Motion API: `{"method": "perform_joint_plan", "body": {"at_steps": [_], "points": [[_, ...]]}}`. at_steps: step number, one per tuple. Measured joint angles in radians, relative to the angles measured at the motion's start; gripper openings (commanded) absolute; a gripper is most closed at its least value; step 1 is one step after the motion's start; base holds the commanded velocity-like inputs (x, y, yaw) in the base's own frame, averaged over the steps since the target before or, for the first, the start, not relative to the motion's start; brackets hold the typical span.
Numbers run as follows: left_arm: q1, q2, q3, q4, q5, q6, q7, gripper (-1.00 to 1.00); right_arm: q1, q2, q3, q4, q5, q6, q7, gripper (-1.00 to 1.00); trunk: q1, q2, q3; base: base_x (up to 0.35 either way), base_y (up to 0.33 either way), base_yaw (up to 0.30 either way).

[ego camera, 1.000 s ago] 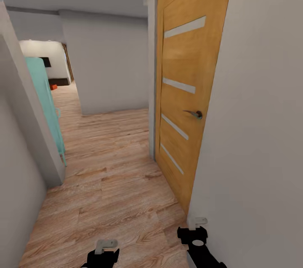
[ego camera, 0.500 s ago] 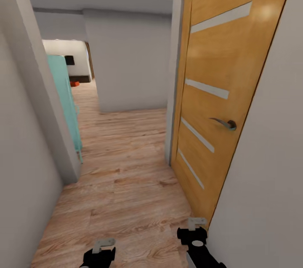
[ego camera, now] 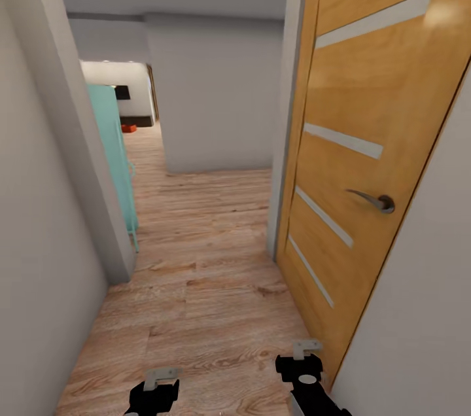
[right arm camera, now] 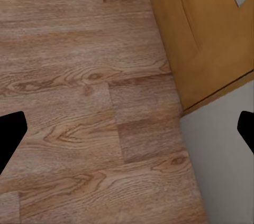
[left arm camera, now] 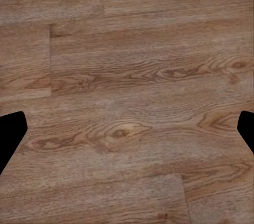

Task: Move the two storage containers from the living room to the garage. In the garage, place one container on the floor and stack the other container on top of it (either order is fine).

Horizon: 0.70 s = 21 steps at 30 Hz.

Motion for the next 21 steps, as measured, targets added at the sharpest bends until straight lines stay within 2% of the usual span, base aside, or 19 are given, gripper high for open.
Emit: {"method": "perform_joint_plan", "body": {"at_steps": [11, 21], "points": [[0.0, 0.0, 0.0, 0.007, -0.003, 0.0, -0.001, 1.0, 0.0, 0.0, 0.0, 0.001, 0.0, 0.0, 0.0, 1.0, -0.001, 0.0, -0.005, 0.263, 0.0, 0.252], [-0.001, 0.0, 0.0, 0.01, -0.004, 0.0, -0.001, 1.0, 0.0, -0.002, -0.001, 0.001, 0.0, 0.0, 0.0, 1.0, -0.001, 0.0, -0.006, 0.331, 0.0, 0.049]]}}
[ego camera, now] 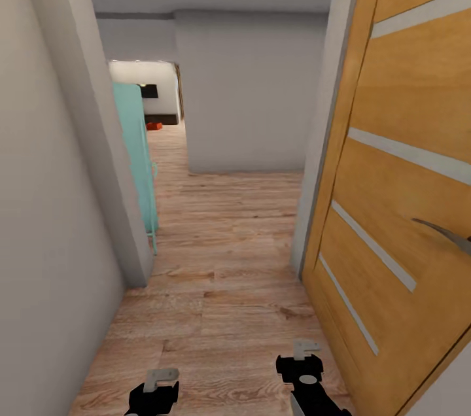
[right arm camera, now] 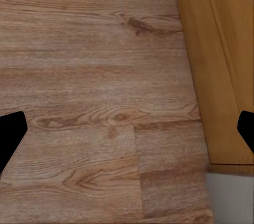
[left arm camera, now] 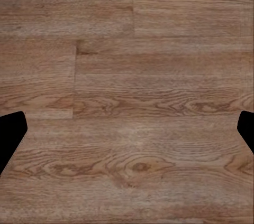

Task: Move the two storage containers from the living room to the garage. In the garage, place one container on the floor and stack the other container on top of it (either order is fine).

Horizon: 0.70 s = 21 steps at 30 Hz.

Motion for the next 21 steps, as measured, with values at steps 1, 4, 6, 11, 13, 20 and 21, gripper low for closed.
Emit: {"method": "perform_joint_plan", "body": {"at_steps": [1, 4, 6, 11, 13, 20, 21], "points": [[0.0, 0.0, 0.0, 0.0, 0.0, 0.0, 0.0, 1.0, 0.0, 0.0, 0.0, 0.0, 0.0, 0.0, 0.0, 1.0, 0.0, 0.0, 0.0, 0.333, 0.0, 0.005], [0.0, 0.0, 0.0, 0.0, 0.0, 0.0, 0.0, 1.0, 0.0, 0.0, 0.0, 0.0, 0.0, 0.0, 0.0, 1.0, 0.0, 0.0, 0.0, 0.333, 0.0, 0.003], [0.0, 0.0, 0.0, 0.0, 0.001, 0.0, 0.0, 1.0, 0.0, 0.001, 0.0, 0.0, 0.0, 0.0, 0.0, 1.0, 0.0, 0.0, 0.0, 0.334, 0.0, 0.001], [-0.001, -0.002, 0.001, 0.0, 0.002, 0.004, 0.0, 1.0, 0.0, 0.001, 0.0, -0.001, -0.001, 0.0, 0.0, 1.0, 0.0, 0.0, 0.0, 0.334, 0.0, 0.0], [-0.001, -0.003, 0.001, 0.0, 0.002, 0.006, 0.0, 1.0, 0.0, 0.001, 0.0, 0.0, -0.001, 0.0, 0.0, 1.0, 0.0, 0.0, 0.0, 0.334, 0.0, 0.0], [-0.012, -0.018, 0.0, 0.033, 0.001, 0.018, -0.004, 1.0, 0.0, 0.001, 0.0, -0.001, -0.002, 0.0, 0.0, 1.0, 0.0, 0.0, 0.0, 0.34, 0.0, 0.0], [-0.015, -0.018, 0.0, 0.04, 0.001, 0.019, -0.004, 1.0, 0.0, 0.001, 0.0, -0.001, -0.002, 0.0, 0.0, 1.0, 0.0, 0.0, 0.0, 0.342, 0.0, 0.0]]}}
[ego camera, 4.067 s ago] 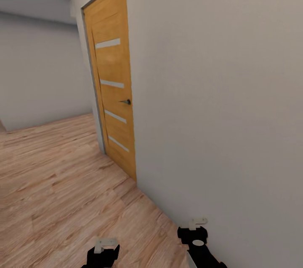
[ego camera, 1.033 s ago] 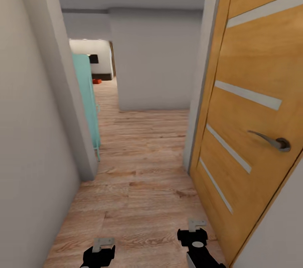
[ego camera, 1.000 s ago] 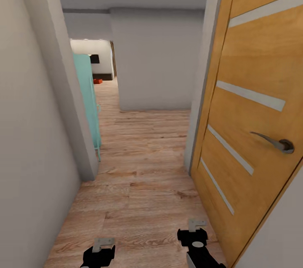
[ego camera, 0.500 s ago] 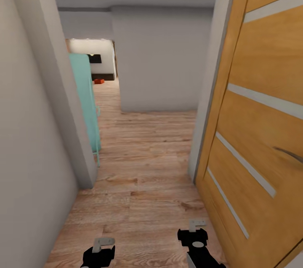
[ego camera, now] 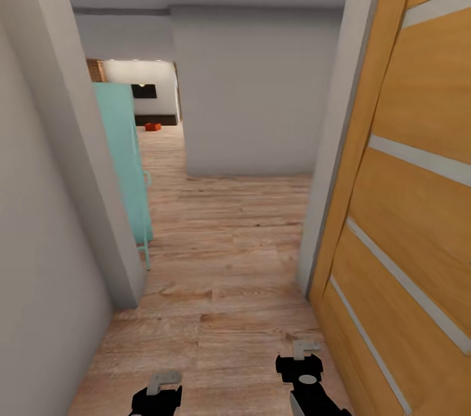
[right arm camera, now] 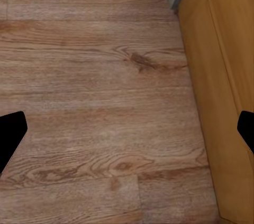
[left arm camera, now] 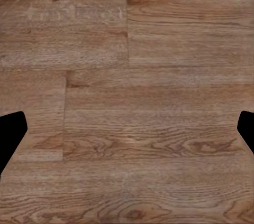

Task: Move the two storage containers from the living room to the garage. In the garage, place one container on the floor and stack the other container on top of it (either order is fine).

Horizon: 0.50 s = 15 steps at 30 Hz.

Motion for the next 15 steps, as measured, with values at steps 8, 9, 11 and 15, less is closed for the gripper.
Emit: {"method": "perform_joint_plan", "body": {"at_steps": [8, 9, 11, 15], "points": [[-0.02, -0.001, 0.0, 0.036, 0.0, 0.002, 0.0, 1.0, 0.0, 0.0, 0.0, 0.0, 0.0, 0.0, 0.0, 1.0, 0.0, 0.0, 0.0, 0.342, 0.0, 0.0], [-0.02, 0.0, -0.001, 0.035, 0.0, 0.002, 0.0, 1.0, 0.0, 0.0, 0.0, 0.0, 0.0, 0.0, 0.0, 1.0, 0.0, 0.0, 0.0, 0.331, 0.0, 0.0], [-0.021, 0.001, -0.001, 0.033, 0.002, 0.0, -0.001, 1.0, 0.0, 0.0, 0.0, 0.0, 0.001, 0.0, 0.0, 1.0, 0.0, 0.0, 0.0, 0.304, 0.0, 0.0], [-0.021, 0.001, -0.001, 0.027, 0.002, -0.007, -0.001, 1.0, 0.0, 0.0, 0.0, 0.001, 0.001, 0.0, 0.0, 1.0, 0.0, 0.0, 0.0, 0.247, 0.0, 0.0]]}}
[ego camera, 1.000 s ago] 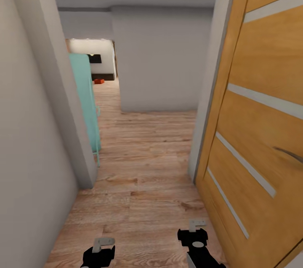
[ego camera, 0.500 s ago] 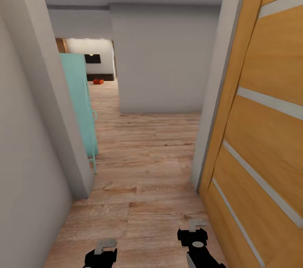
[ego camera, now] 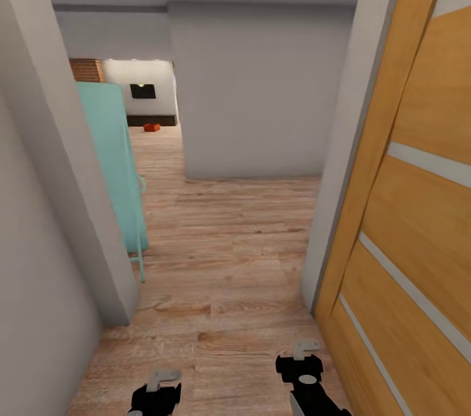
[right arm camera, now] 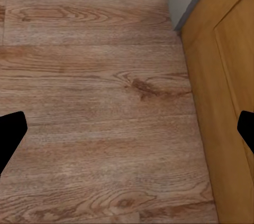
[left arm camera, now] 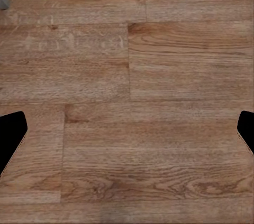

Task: Move the two storage containers from the living room to the garage. In the garage, place one container on the floor and stack the other container on top of it (either order is fine).

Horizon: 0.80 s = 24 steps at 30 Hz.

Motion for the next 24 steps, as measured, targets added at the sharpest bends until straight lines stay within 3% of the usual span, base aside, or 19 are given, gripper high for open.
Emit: {"method": "perform_joint_plan", "body": {"at_steps": [13, 24], "points": [[0.0, 0.001, -0.002, -0.017, 0.0, -0.007, 0.003, 1.0, 0.0, -0.001, 0.001, 0.0, -0.001, 0.0, 0.0, 1.0, 0.0, 0.0, 0.0, 0.05, 0.0, 0.0], [0.0, -0.001, 0.001, -0.011, 0.0, 0.0, 0.002, 1.0, 0.0, -0.001, 0.001, 0.0, 0.0, 0.0, 0.0, 1.0, 0.0, 0.0, 0.0, 0.276, 0.0, 0.0]]}}
